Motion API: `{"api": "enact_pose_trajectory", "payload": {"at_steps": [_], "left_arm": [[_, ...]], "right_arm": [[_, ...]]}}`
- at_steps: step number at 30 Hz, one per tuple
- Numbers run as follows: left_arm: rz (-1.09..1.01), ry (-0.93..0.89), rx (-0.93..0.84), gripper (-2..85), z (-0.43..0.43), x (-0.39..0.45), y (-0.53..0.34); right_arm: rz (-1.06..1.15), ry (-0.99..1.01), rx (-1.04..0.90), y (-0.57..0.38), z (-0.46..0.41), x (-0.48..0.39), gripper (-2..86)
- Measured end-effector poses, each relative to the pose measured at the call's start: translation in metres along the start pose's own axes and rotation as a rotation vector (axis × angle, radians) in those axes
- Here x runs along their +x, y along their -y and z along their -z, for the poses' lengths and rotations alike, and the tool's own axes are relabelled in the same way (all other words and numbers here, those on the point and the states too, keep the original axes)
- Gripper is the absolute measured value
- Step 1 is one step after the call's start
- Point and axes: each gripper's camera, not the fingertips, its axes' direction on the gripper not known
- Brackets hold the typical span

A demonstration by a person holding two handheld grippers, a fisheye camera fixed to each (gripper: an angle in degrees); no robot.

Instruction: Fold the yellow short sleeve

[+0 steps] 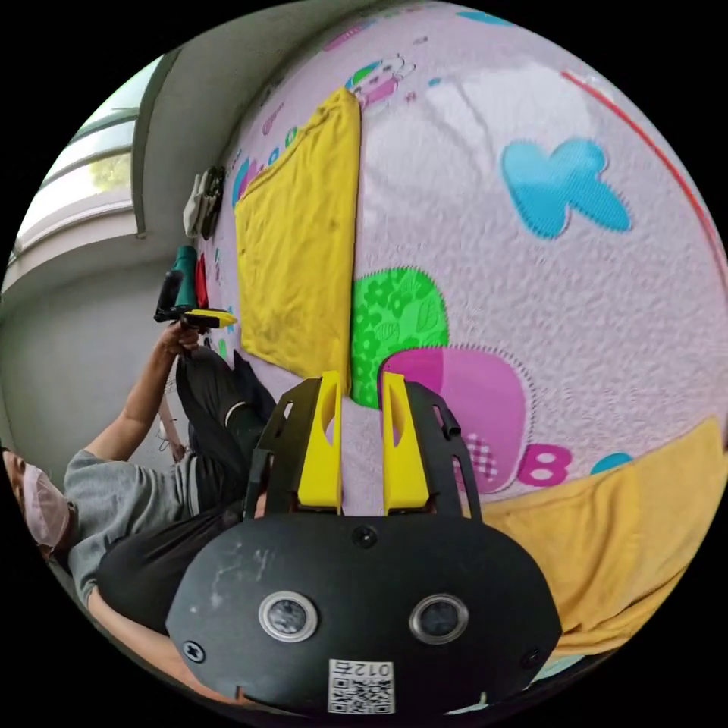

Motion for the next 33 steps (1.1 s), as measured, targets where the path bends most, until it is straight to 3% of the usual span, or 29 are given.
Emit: {"api": "enact_pose_trajectory", "payload": {"at_steps": [4, 7, 20, 33], "left_arm": [[0.047, -0.036, 0.239, 8.2, 0.037, -0.019, 0.020], [0.066, -0.038, 0.299, 9.5, 0.046, -0.027, 0.036], [-0.048, -0.101, 0.333, 12.2, 0.045, -0.066, 0.063], [-0.107, -0.125, 0.343, 8.4, 0.009, -0.127, 0.043]], "right_arm": [[0.025, -0.005, 0.128, 0.046, 0.023, -0.012, 8.4], [0.032, -0.017, 0.174, 0.082, 0.026, -0.021, 9.1], [0.097, -0.013, 0.203, 0.195, 0.004, -0.043, 10.2], [0.270, 0.064, 0.117, 0.271, -0.059, -0.067, 8.2]]}}
